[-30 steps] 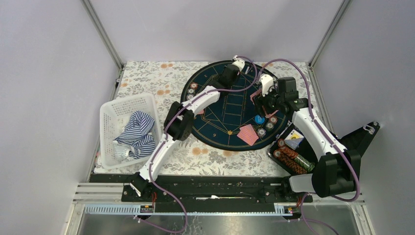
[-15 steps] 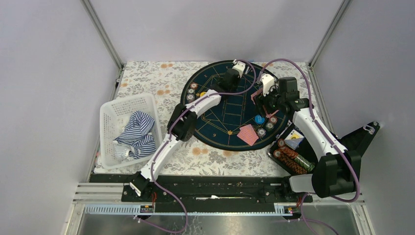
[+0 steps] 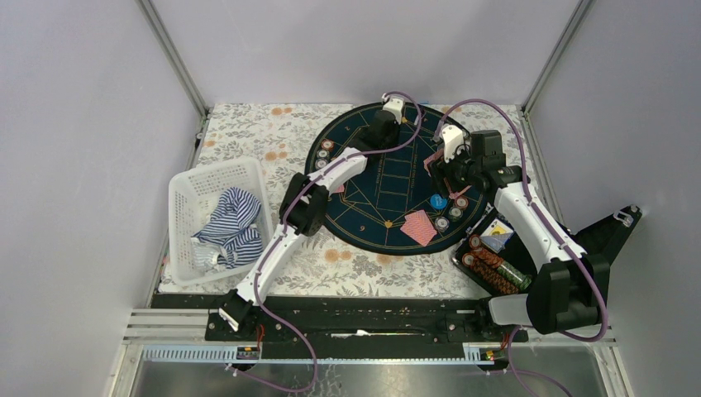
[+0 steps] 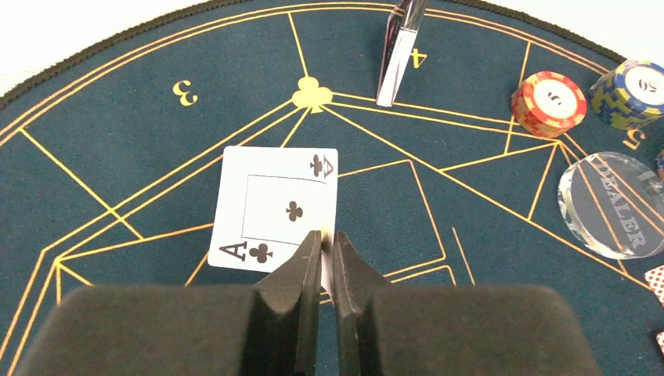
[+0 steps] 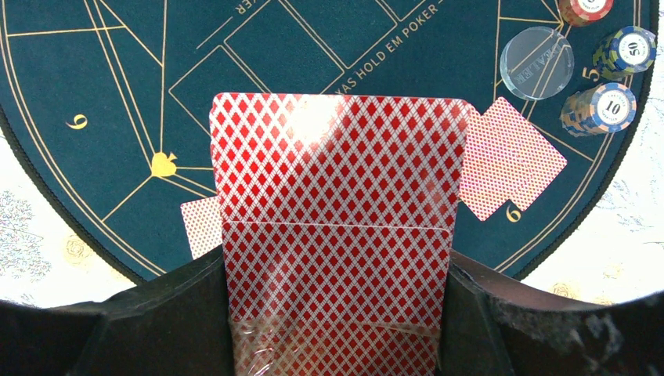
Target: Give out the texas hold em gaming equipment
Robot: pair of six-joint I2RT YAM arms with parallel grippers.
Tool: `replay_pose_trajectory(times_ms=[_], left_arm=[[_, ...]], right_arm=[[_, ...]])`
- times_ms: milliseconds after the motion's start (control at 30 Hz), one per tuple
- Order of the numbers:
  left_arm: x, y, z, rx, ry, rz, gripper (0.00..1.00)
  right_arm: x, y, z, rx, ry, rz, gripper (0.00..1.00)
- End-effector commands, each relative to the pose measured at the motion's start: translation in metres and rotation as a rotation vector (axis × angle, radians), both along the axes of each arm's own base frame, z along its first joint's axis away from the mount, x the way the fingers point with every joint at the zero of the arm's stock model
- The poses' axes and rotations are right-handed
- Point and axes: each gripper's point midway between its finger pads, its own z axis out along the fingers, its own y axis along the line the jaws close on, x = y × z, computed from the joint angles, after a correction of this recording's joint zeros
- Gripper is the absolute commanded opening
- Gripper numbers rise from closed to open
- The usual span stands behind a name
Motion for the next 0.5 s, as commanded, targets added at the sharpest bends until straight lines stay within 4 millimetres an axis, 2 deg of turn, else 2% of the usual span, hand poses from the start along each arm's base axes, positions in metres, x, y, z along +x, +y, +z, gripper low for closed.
replay_pose_trajectory(times_ms=[0,267,467], left_arm=[[0.005,-0.014,0.024,-0.11,-0.031,-0.024,0.2],[0.002,-0.019,0.026,-0.152,-0.012,-0.042,0.41],[0.003,-0.02,0.048,-0.193,-0.026,-0.061,0.53]], right_arm=[[0.008,0.004,0.014,0.035,-0.056,0.007,0.0],[0.008,0.004,0.014,0.034,-0.056,0.011,0.0],[0.007,0.005,0.013,0.039,-0.049,0.016,0.0]])
